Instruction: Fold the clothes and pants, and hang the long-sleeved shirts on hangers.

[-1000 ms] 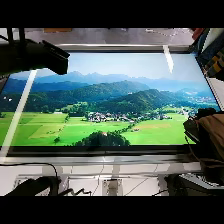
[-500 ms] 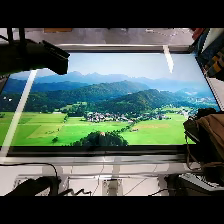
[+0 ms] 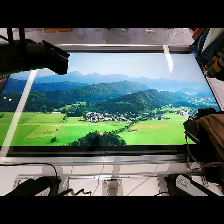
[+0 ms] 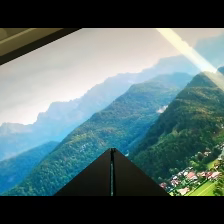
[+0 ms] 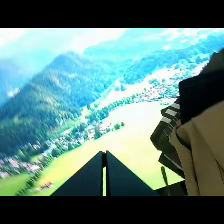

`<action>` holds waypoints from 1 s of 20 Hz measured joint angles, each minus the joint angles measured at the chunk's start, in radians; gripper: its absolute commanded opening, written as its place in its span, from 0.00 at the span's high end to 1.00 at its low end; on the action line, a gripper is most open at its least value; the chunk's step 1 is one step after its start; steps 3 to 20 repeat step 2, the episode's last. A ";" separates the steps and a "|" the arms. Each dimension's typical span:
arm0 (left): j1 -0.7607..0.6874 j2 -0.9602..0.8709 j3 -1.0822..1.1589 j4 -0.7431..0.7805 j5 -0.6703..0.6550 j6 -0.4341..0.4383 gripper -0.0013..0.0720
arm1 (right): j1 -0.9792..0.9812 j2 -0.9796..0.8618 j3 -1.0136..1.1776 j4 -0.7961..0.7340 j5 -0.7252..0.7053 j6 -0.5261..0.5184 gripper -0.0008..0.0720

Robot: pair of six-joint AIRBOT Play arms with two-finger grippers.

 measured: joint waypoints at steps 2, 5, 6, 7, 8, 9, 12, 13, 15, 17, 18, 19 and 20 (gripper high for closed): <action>0.000 0.000 0.000 0.000 0.000 0.000 0.96 | 0.139 0.000 0.000 -0.132 -0.007 -0.021 0.94; 0.000 0.000 0.000 0.000 0.000 0.000 0.96 | 0.139 0.000 0.000 -0.132 -0.007 -0.021 0.94; 0.000 0.000 0.000 0.000 0.000 0.000 0.96 | 0.139 0.000 0.000 -0.132 -0.007 -0.021 0.94; 0.000 0.000 0.000 0.000 0.000 0.000 0.96 | 0.139 0.000 0.000 -0.132 -0.007 -0.021 0.94; 0.000 0.000 0.000 0.000 0.000 0.000 0.96 | 0.139 0.000 0.000 -0.132 -0.007 -0.021 0.94; 0.000 0.000 0.000 0.000 0.000 0.000 0.96 | 0.139 0.000 0.000 -0.132 -0.007 -0.021 0.94; 0.000 0.000 0.000 0.000 0.000 0.000 0.96 | 0.139 0.000 0.000 -0.132 -0.007 -0.021 0.94; 0.000 0.000 0.000 0.000 0.000 0.000 0.96 | 0.139 0.000 0.000 -0.132 -0.007 -0.021 0.94; 0.000 0.000 0.000 0.000 0.000 0.000 0.96 | 0.139 0.000 0.000 -0.132 -0.007 -0.021 0.94; 0.000 0.000 0.000 0.000 0.000 0.000 0.96 | 0.139 0.000 0.000 -0.132 -0.007 -0.021 0.94; 0.000 0.000 0.000 0.000 0.000 0.000 0.96 | 0.139 0.000 0.000 -0.132 -0.007 -0.021 0.94; 0.000 0.000 0.000 0.000 0.000 0.000 0.96 | 0.139 0.000 0.000 -0.132 -0.007 -0.021 0.94; 0.000 0.000 0.000 0.000 0.000 0.000 0.96 | 0.139 0.000 0.000 -0.132 -0.007 -0.021 0.94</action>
